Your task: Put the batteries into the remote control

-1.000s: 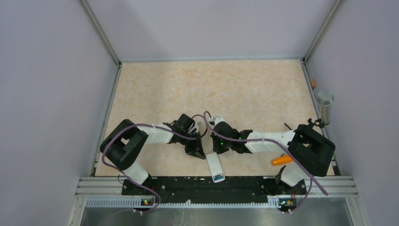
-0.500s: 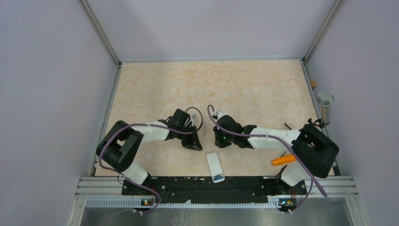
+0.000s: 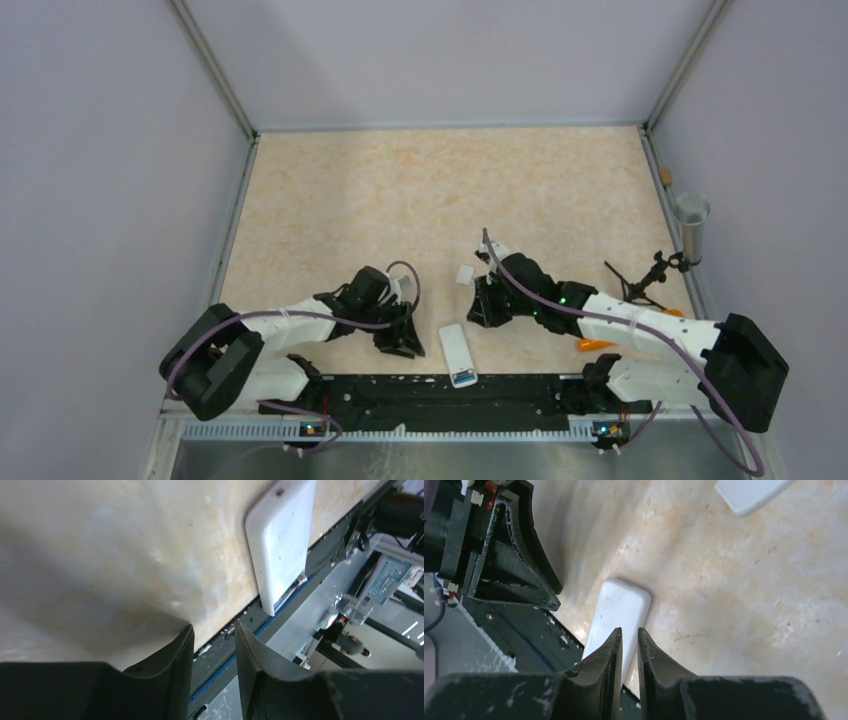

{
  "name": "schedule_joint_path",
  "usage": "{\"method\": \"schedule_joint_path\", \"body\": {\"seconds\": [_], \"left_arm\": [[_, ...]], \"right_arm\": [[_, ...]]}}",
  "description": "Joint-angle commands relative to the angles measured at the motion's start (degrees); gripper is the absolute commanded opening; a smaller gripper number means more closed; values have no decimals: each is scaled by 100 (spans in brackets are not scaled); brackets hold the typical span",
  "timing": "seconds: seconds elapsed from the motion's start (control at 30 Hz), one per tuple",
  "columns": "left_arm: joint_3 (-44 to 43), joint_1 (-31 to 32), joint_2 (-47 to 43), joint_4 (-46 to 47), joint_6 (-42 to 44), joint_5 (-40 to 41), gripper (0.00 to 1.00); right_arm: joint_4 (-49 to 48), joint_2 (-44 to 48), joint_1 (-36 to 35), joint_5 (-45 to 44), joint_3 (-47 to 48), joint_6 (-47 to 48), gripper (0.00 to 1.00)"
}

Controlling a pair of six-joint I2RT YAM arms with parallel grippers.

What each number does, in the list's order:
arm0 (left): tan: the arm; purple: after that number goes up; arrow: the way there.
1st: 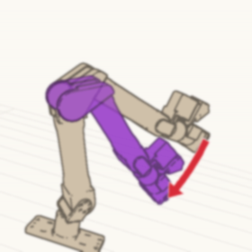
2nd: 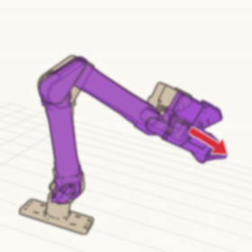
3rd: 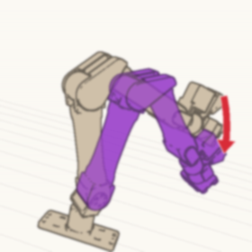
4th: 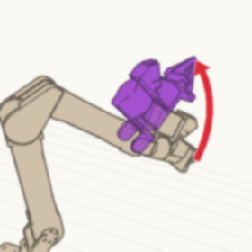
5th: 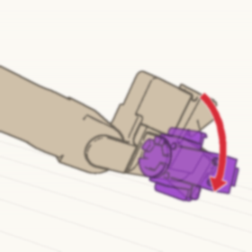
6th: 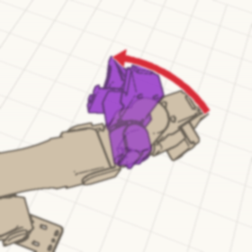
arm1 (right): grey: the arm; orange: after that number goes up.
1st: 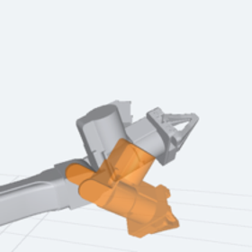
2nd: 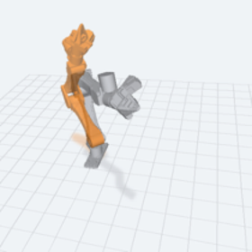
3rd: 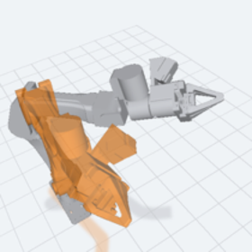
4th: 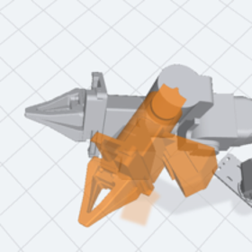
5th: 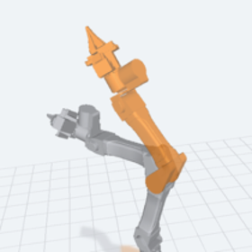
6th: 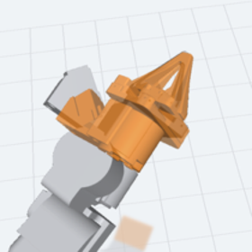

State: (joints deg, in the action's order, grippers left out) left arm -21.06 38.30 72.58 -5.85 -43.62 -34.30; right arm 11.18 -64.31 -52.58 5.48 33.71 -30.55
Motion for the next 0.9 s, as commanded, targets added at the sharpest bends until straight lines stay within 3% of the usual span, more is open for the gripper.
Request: {"method": "schedule_joint_path", "body": {"seconds": [0.0,0.13,0.37,0.53,0.87], "left_arm": [[155,616,31,369,-381,167,38],[199,1144,66,833,-761,257,38],[208,1524,55,1276,-1118,382,40],[195,1650,345,1877,-1384,339,39],[-67,1808,974,2160,-1382,327,37]], "right_arm": [[367,449,32,407,-242,-266,16],[645,711,-148,492,-374,-426,16],[731,837,-726,395,-540,-874,17],[822,849,-935,361,-671,-1115,17],[647,823,-1117,454,-856,-1447,17]]}}
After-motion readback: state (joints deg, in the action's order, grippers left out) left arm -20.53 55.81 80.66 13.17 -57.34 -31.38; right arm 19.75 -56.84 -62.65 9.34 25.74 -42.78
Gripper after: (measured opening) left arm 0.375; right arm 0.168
